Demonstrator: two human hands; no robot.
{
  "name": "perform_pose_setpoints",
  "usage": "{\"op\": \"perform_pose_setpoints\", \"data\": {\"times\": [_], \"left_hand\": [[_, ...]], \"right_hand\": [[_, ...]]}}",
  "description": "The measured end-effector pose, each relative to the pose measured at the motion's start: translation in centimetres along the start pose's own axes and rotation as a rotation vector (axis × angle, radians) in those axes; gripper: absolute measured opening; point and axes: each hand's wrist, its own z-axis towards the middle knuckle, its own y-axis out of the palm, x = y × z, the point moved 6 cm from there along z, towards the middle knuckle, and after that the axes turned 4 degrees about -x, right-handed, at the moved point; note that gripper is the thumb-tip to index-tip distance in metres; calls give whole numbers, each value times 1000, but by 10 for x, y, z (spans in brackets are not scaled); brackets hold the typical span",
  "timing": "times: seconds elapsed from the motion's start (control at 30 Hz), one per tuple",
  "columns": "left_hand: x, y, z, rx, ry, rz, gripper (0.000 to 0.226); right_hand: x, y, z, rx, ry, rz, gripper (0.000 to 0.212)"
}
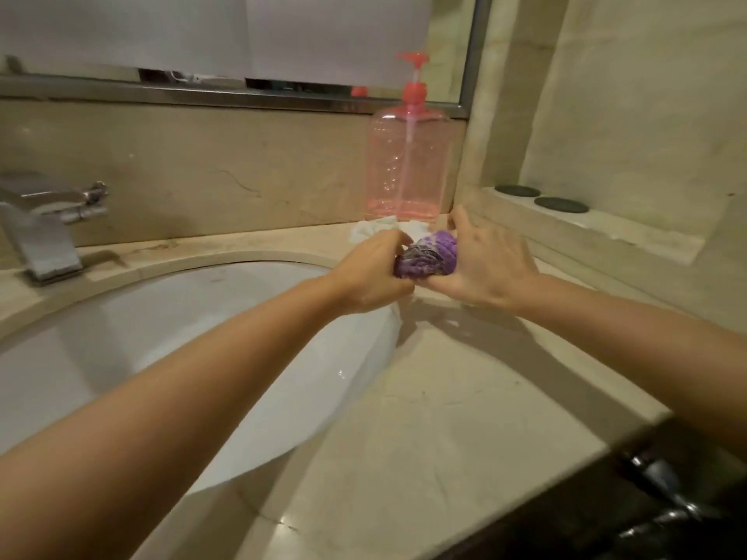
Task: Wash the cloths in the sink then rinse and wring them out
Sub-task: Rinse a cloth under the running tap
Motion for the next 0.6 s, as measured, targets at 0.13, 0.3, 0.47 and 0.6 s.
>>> {"op": "perform_pose_setpoints", "data": {"times": [0.13, 0.3, 0.47, 0.6], "left_hand": [[13, 18, 1, -30, 1, -13, 50], [11, 30, -2, -141, -46, 57, 41], [2, 19, -28, -272, -25, 118, 29], [-19, -5, -61, -340, -44, 230, 24]], "right_hand": [[31, 18, -26, -203, 140, 79, 74], [25, 15, -36, -76, 7, 5, 50], [3, 4, -35, -18, -93, 64, 22], [-39, 0, -32, -58, -191, 90, 10]]}}
